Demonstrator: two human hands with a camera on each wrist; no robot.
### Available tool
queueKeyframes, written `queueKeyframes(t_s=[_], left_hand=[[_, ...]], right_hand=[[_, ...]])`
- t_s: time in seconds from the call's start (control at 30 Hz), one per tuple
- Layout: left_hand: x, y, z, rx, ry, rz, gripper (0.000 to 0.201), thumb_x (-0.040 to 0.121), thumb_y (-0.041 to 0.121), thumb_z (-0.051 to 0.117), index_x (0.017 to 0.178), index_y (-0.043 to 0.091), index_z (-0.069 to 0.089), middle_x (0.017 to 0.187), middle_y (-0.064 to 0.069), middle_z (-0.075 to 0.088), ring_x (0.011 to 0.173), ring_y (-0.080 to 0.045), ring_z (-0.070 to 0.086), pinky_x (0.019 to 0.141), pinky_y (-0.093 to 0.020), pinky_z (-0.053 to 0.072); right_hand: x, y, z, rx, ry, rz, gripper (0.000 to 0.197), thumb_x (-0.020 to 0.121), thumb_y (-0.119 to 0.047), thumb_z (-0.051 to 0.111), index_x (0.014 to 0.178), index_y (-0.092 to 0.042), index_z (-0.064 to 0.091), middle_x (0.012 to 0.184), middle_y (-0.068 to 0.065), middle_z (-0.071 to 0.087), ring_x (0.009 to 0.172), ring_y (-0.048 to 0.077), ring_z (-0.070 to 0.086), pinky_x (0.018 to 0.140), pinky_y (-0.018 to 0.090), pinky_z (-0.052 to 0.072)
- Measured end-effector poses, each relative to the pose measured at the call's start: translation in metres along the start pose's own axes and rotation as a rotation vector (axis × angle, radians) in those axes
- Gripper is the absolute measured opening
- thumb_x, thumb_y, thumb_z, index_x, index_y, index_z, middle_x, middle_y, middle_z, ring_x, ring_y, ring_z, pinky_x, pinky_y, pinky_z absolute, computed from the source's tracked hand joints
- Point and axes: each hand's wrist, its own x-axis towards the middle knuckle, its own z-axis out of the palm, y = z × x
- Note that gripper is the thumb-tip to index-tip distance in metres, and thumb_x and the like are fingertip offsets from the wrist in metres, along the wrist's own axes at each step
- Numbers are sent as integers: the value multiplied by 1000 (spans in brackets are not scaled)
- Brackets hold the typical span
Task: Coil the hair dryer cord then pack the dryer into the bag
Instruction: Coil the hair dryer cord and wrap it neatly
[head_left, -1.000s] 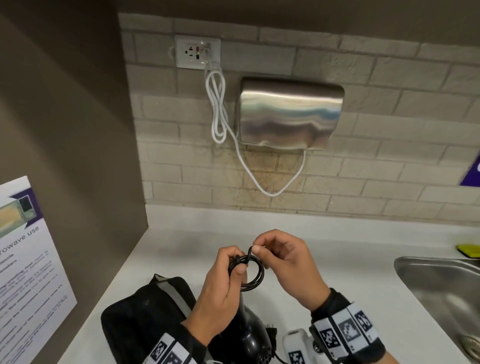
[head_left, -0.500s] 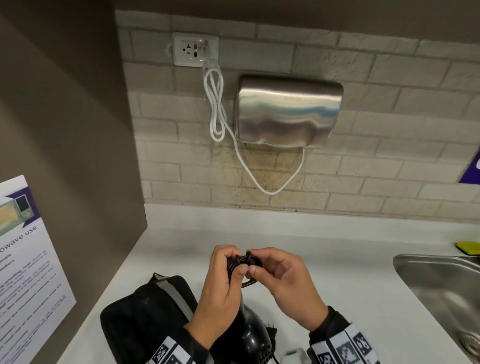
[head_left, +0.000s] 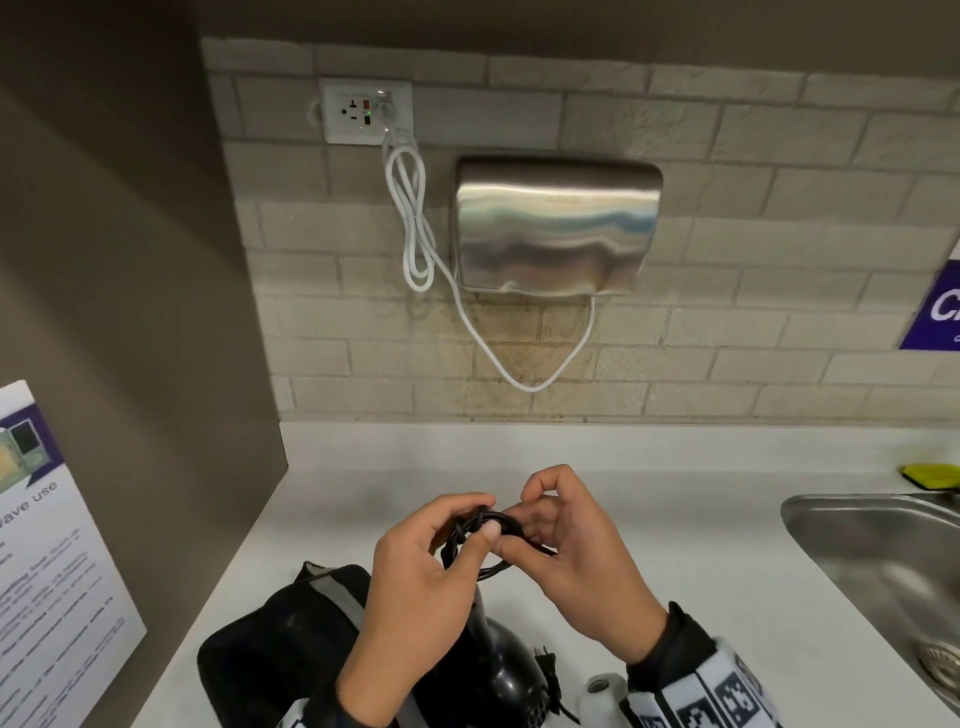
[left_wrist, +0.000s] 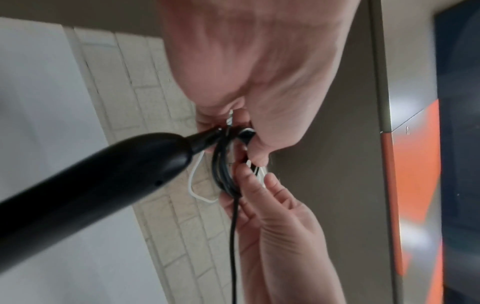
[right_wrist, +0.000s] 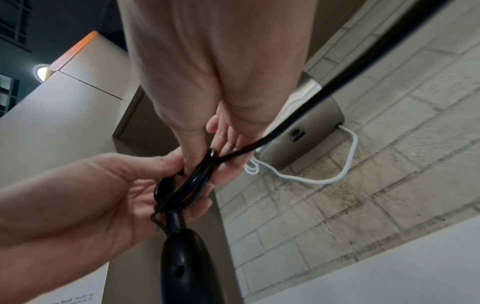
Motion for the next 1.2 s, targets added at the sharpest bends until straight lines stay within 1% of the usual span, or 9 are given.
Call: queueKeyframes(t_s=[0.23,0.37,0.43,0.6,0.7,0.8,0.93,1.07,1.2], left_hand=[[1,6,2,-185,-9,-149,19,88,11,72,95,28,76,92,15,77,93,-1,71,86,-24,52],[3,7,5,-242,-39,-191,17,91,11,67,95,27,73,92,11,76,93,-3,70,87,-24,51],[5,6,7,-271,-55,-209,17,93,11,64,96,25,72,92,7,76,94,-7,70,84,-22,52],[10,8,7,-387,-70,-265,13,96,9,60,98,16,70,90,4,76,88,-2,70,73,-10,51],[13,9,4,-496,-78,-311,12,95,9,60,98,12,72,91,-5,76,85,-8,71,74,-16,52],[16,8,2,-514,-110,-308,11,93,9,63,99,13,72,92,-7,77,88,-13,71,79,-20,51],[17,-3,-2,-352,-166,-159,18,89,12,68,104,20,70,98,0,75,97,-14,69,84,-21,52],[15,-15,-7,-180,-234,-1,24,88,30,67,111,38,66,100,10,72,95,-9,66,88,-21,50],[15,-19,-11,-33,-312,116,41,71,40,79,110,43,63,92,13,68,89,-14,66,85,-19,49]], right_hand=[[-2,-1,0,-112,90,-125,39,79,-11,78,84,-27,43,94,-3,63,77,18,73,76,33,58],[-2,9,2,-313,174,-437,28,78,-3,78,77,-14,52,87,2,57,82,12,61,71,22,56],[-1,12,3,-361,191,-512,22,79,-1,77,73,-6,57,86,3,58,83,12,60,69,25,54],[1,19,5,-523,243,-632,8,82,-10,78,86,-6,74,93,6,68,83,12,66,70,29,56],[0,24,8,-737,329,-679,10,85,-19,75,92,-12,76,98,5,73,83,18,68,70,33,54],[-2,23,15,-780,322,-581,11,90,-24,67,92,-14,73,99,2,70,88,21,62,78,29,49],[-7,12,16,-445,229,-154,17,90,-39,60,84,-26,70,100,-11,61,97,6,55,79,14,42],[-3,-5,-1,-151,35,204,27,92,-35,62,67,-25,65,85,-11,60,75,3,55,73,19,42],[0,-15,-18,4,-139,331,34,92,-45,57,70,-21,64,73,-5,54,72,13,47,71,27,42]])
